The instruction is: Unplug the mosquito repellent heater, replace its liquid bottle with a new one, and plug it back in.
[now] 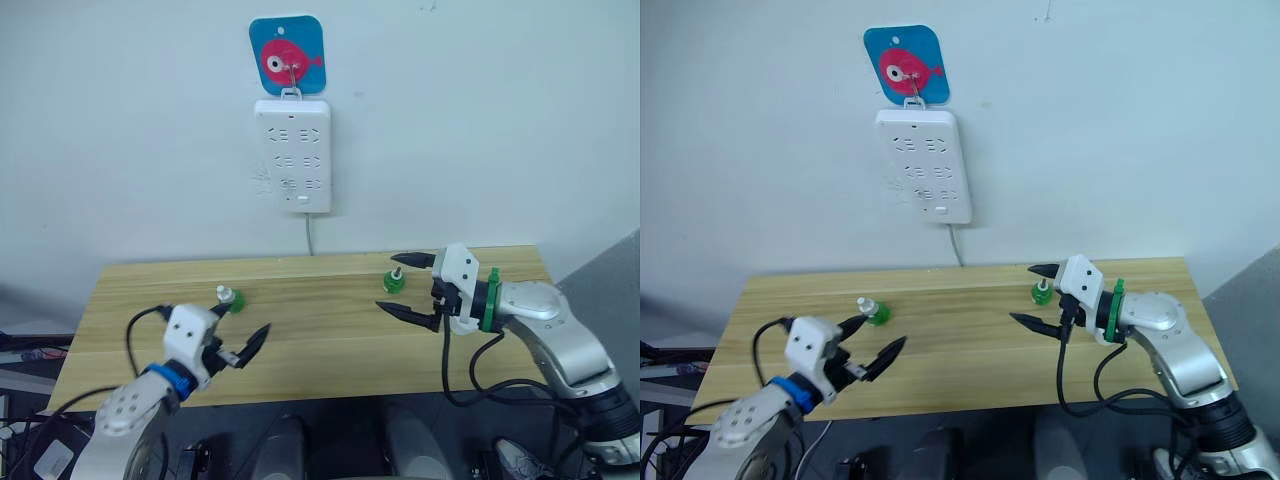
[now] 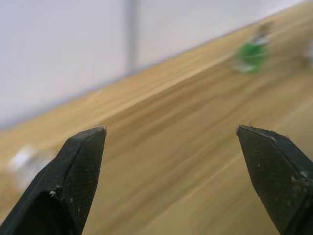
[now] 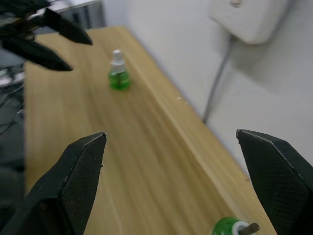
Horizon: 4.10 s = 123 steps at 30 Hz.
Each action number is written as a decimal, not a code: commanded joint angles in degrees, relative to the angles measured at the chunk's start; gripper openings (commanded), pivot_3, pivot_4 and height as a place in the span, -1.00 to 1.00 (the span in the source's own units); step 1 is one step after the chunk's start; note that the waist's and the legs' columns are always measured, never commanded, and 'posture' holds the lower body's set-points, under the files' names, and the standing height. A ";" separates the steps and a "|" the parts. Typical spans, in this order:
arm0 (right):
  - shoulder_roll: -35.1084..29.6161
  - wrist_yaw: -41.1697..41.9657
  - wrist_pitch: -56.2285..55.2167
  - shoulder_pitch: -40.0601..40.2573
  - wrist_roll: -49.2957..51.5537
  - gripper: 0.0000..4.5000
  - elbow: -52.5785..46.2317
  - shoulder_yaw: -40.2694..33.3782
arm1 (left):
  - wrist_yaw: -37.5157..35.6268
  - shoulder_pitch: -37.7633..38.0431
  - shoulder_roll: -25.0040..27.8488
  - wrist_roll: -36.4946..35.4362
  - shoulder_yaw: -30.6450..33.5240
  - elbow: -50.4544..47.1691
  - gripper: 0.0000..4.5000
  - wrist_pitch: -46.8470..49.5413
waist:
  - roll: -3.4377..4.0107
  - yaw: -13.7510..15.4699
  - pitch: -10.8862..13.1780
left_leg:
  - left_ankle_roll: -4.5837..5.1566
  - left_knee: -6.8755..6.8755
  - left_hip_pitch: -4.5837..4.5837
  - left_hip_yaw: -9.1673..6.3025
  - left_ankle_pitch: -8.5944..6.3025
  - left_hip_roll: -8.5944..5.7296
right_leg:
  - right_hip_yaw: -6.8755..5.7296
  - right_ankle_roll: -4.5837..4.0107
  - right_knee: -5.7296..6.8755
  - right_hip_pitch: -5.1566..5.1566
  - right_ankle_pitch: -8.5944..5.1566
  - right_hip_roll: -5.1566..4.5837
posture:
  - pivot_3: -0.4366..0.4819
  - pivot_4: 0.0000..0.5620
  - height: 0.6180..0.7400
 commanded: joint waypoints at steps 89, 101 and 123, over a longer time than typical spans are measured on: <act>9.35 -11.06 34.23 -20.92 19.74 1.00 -11.05 -0.56 | -48.59 -59.11 17.00 -1.66 -27.05 17.92 -0.01 9.10 | -0.78 -1.99 3.31 | -0.37 0.00 -0.45 -0.72 0.21 -0.01 | -0.83 -0.02 -0.07 -0.14 0.02 0.01 | -0.32 -0.12 1.00; 12.94 -12.19 31.91 -22.45 16.30 1.00 -8.30 4.21 | -51.18 -62.34 15.76 -2.17 -26.70 18.85 -0.01 10.46 | -0.79 -2.60 3.31 | -0.44 0.03 -0.47 -0.72 0.25 -0.02 | -0.83 -0.02 -0.08 -0.16 0.02 -0.03 | -0.32 -0.17 1.00; 11.87 -8.00 25.51 -22.27 11.89 -0.54 -6.92 5.09 | -50.72 -63.45 14.89 -1.73 -24.68 22.95 0.15 2.80 | -0.80 -2.64 3.23 | -0.48 0.08 -0.46 -0.72 0.27 -0.04 | -0.83 -0.02 0.01 -0.19 0.02 -0.06 | -0.29 -0.28 1.00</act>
